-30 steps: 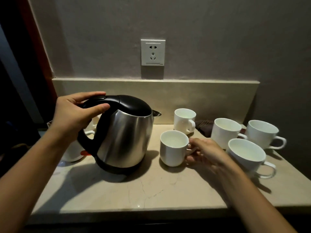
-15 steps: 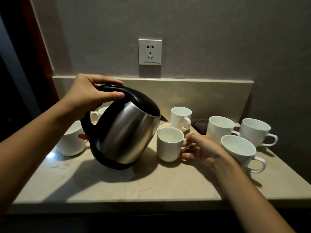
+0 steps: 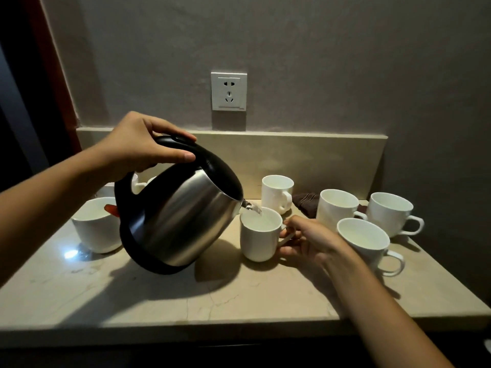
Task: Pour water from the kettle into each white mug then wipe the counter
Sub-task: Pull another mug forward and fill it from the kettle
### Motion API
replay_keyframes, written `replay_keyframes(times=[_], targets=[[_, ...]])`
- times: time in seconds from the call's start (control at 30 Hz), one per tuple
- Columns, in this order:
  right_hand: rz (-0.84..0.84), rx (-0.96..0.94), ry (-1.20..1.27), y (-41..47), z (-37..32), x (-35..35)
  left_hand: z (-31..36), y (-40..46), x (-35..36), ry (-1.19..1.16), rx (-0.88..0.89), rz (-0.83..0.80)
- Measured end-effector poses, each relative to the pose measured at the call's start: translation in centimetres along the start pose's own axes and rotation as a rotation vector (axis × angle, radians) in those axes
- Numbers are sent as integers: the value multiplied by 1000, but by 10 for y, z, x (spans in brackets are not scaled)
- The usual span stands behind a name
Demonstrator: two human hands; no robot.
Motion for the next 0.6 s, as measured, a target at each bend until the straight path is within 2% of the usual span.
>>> replay_keyframes(times=[0.6], targets=[[6,-31,-10,3,0,-2,7,9,-1,107,-20,-68]])
Point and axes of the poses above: each hand's wrist, its own y-axis towards the middle knuckle, its own x-axis out of the palm, z = x × y, the point moved 7 cm from there along y, towards the middle knuckle, and after that the axes turned 9 degrees about z, right-handed, at the moved point
